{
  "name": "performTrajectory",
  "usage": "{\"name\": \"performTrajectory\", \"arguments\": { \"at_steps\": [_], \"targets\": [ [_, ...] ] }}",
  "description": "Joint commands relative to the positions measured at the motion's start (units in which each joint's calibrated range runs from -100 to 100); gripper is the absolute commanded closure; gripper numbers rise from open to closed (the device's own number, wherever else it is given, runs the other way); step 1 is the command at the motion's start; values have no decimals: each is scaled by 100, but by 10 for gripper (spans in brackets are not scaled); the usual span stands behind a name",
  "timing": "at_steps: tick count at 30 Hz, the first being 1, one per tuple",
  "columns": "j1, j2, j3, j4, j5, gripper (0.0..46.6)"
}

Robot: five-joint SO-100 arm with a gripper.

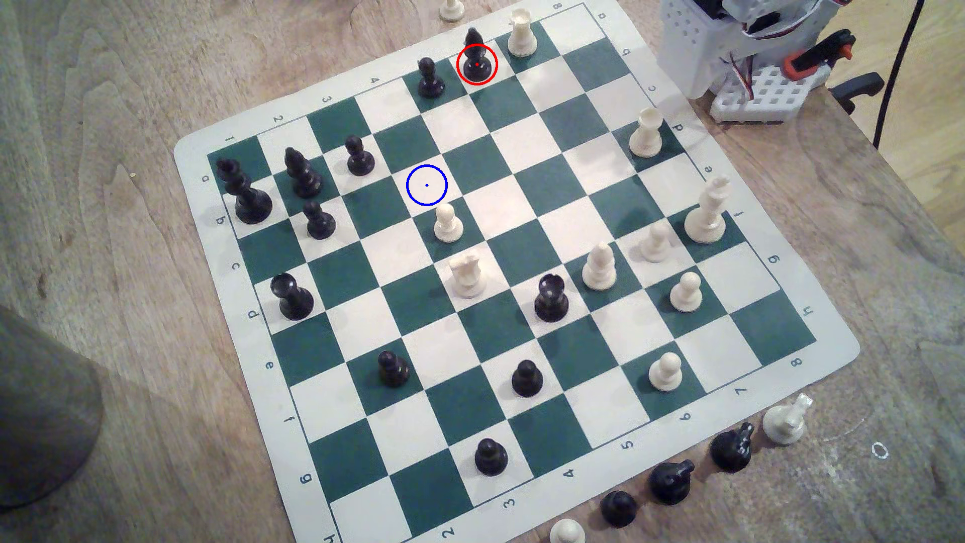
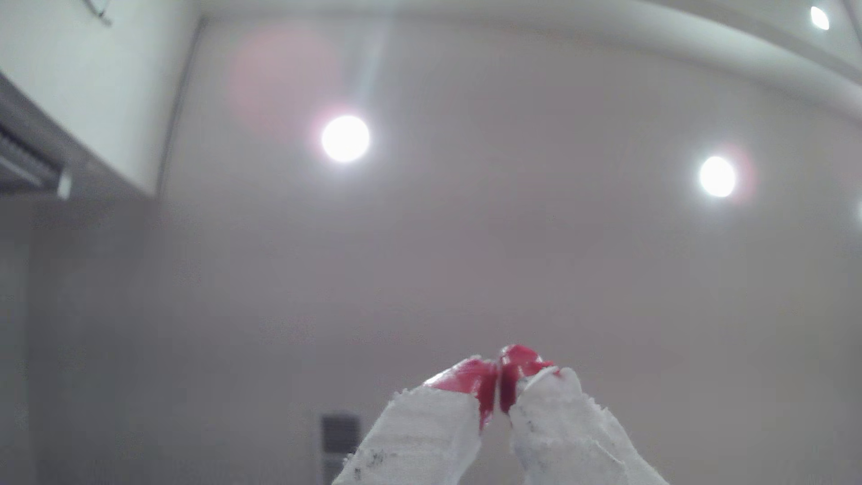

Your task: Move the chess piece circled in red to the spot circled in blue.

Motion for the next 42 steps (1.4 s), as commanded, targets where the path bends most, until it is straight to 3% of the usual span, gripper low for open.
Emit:
{"name": "performTrajectory", "arguments": {
  "at_steps": [1,14,20,24,29,30,33,34,37,42],
  "targets": [
    [-56,-3,81,-119,34,464],
    [-56,-3,81,-102,-5,464],
    [186,-11,81,774,49,464],
    [703,-11,81,2592,10,464],
    [906,-3,81,4599,5,464],
    [969,-3,81,5139,-112,465],
    [1211,-3,27,6335,-132,465],
    [1594,6,-173,7736,-98,465],
    [2009,6,-970,10086,-259,465],
    [2212,-3,-1723,12265,-435,465]
  ]
}}
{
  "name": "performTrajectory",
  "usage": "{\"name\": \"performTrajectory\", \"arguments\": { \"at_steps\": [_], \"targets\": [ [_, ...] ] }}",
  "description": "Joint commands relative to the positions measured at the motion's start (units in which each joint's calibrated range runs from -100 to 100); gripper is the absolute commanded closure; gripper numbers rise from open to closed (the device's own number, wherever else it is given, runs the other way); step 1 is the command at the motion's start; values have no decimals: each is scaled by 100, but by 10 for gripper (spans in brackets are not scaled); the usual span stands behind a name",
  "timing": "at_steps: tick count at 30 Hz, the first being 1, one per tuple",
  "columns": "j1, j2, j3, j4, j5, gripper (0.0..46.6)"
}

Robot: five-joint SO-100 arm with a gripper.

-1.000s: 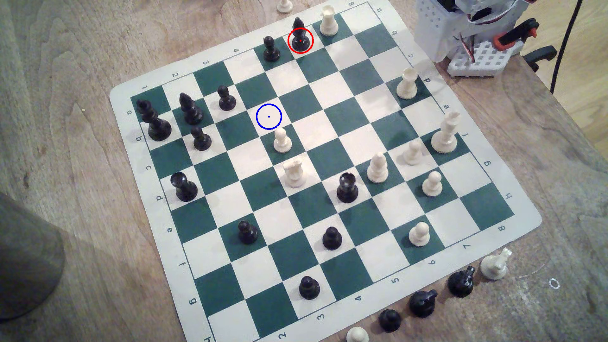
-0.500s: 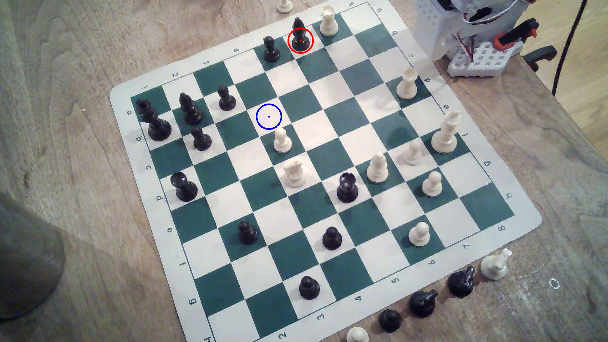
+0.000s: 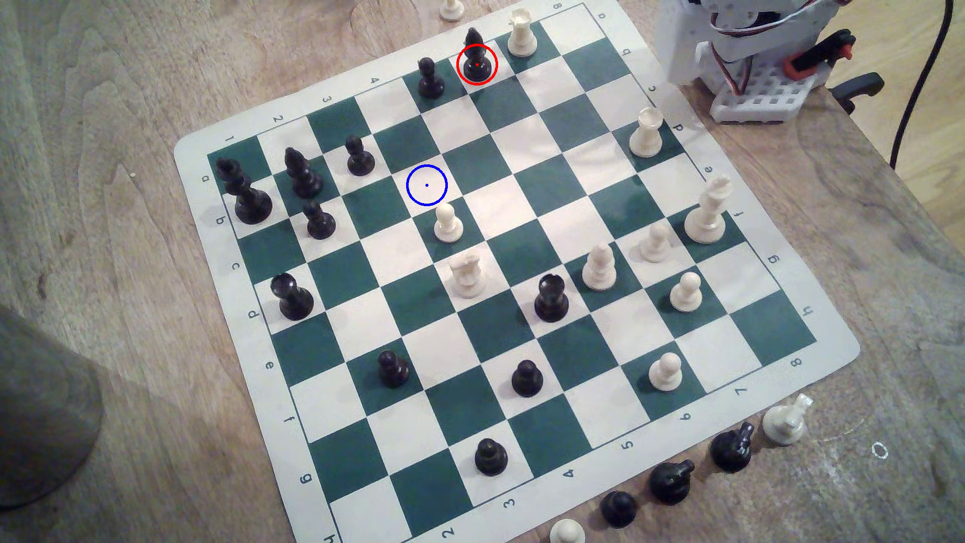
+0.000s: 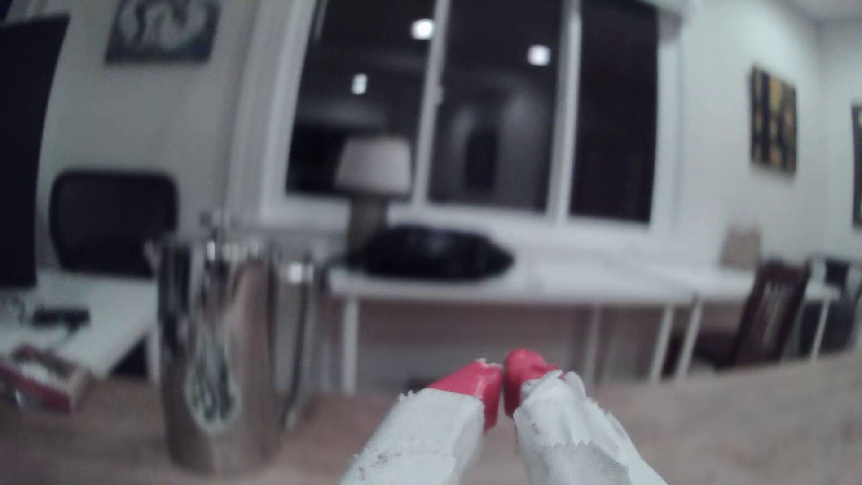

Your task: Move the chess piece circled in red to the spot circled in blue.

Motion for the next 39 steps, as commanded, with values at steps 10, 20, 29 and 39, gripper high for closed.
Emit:
{"name": "performTrajectory", "arguments": {
  "at_steps": [10,20,29,39],
  "targets": [
    [1027,1967,-3131,5661,-562,455],
    [1082,4463,-4545,6210,-1260,408],
    [1223,5482,-4772,6611,-1319,329],
    [542,5516,-4355,6988,-1617,324]
  ]
}}
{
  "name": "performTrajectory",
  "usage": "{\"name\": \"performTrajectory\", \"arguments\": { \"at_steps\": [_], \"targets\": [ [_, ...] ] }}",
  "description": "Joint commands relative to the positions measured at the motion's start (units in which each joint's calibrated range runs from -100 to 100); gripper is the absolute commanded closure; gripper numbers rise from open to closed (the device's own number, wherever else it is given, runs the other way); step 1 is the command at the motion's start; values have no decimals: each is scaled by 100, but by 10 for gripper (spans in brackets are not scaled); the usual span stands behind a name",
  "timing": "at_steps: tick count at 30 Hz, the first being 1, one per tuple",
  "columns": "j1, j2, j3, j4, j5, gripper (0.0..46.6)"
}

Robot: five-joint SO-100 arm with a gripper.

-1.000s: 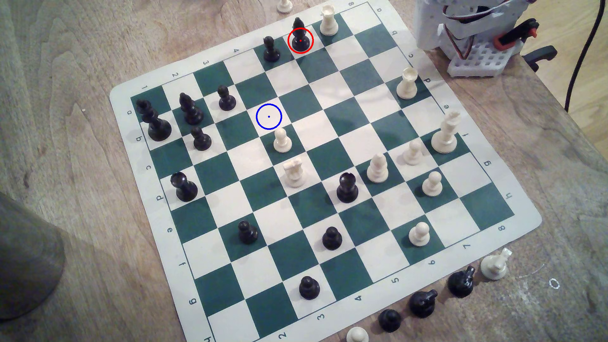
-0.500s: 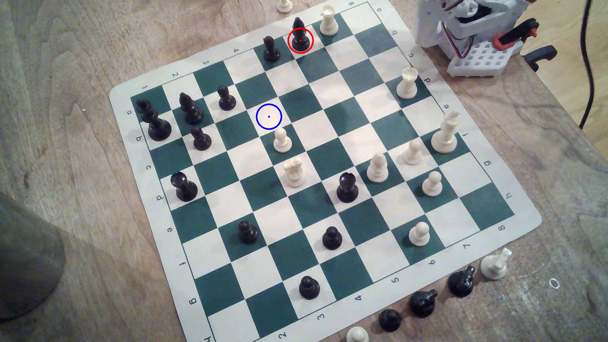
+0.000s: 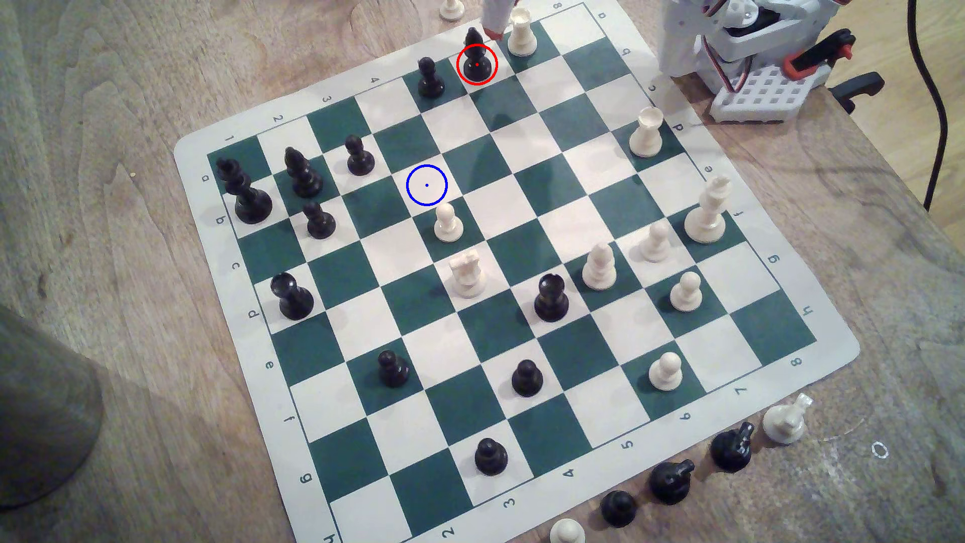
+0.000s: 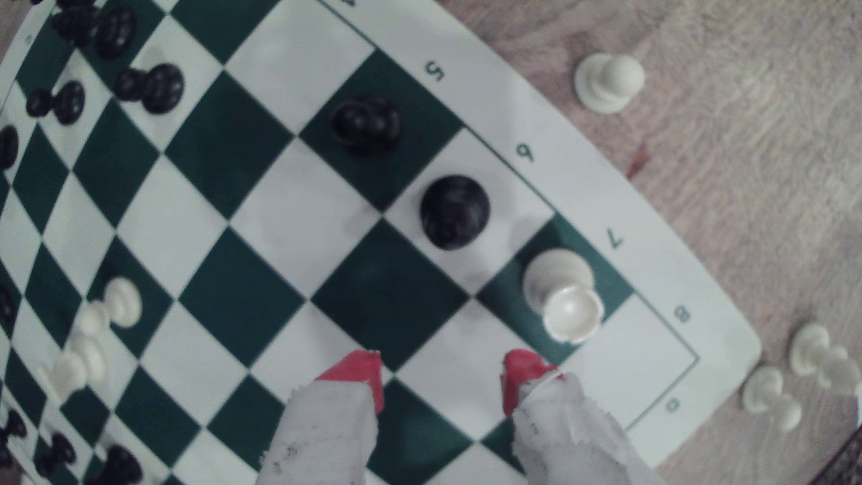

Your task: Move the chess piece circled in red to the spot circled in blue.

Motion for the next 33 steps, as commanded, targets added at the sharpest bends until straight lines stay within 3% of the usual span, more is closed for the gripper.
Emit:
{"name": "performTrajectory", "arguments": {
  "at_steps": [1,8,24,33],
  "targets": [
    [-384,-40,101,-114,-147,324],
    [-572,546,509,-736,-230,323],
    [109,1421,509,-1695,156,330],
    [234,1463,554,-2129,200,327]
  ]
}}
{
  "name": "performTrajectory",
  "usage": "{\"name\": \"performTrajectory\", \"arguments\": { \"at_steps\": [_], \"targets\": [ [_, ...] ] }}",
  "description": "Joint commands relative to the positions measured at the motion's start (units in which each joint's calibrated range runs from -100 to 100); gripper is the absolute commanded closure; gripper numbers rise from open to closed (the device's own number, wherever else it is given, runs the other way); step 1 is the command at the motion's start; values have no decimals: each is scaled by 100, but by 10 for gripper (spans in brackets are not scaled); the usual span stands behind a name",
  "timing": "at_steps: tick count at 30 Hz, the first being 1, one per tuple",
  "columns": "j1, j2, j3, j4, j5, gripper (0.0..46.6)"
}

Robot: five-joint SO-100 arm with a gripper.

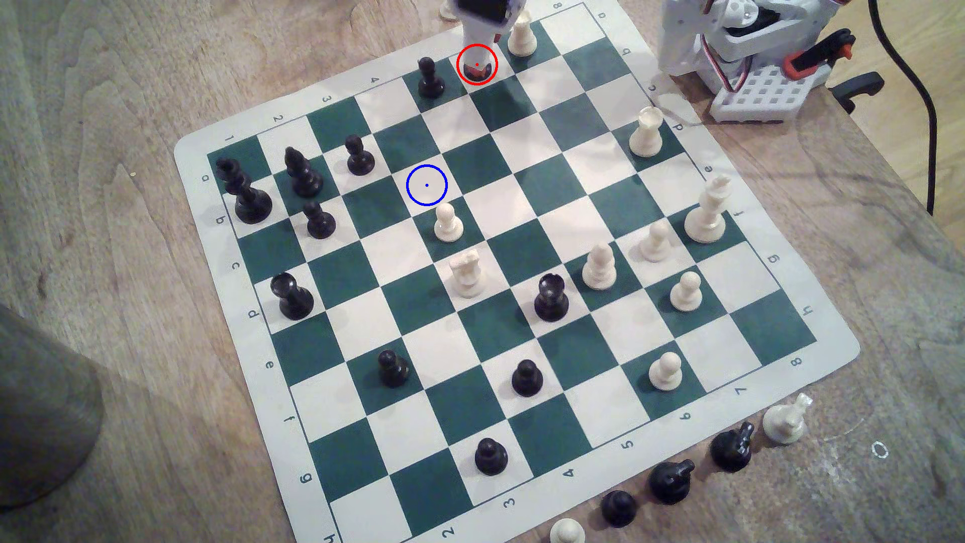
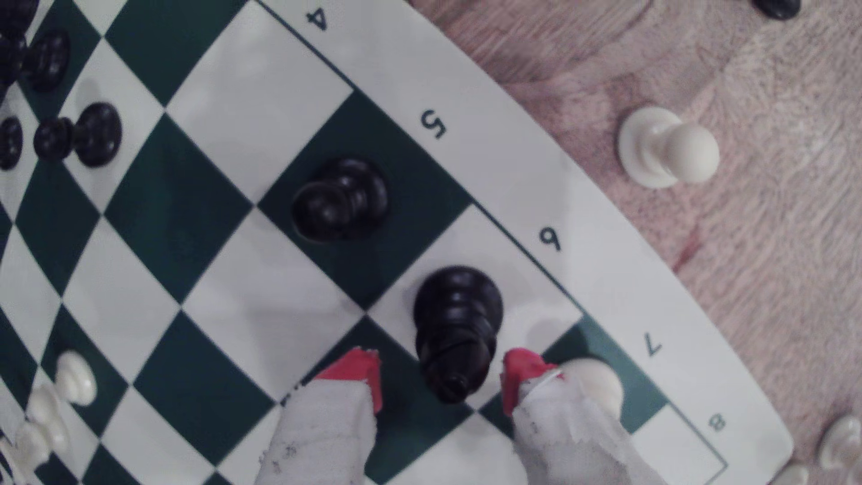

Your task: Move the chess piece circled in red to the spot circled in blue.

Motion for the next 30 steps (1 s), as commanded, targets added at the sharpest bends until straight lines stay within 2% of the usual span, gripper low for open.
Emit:
{"name": "performTrajectory", "arguments": {
  "at_steps": [1,12,20,30],
  "targets": [
    [57,-28,-60,-250,10,327],
    [41,-28,-51,-364,10,332],
    [-13,-62,58,-504,15,463],
    [-29,-190,76,-455,68,464]
  ]
}}
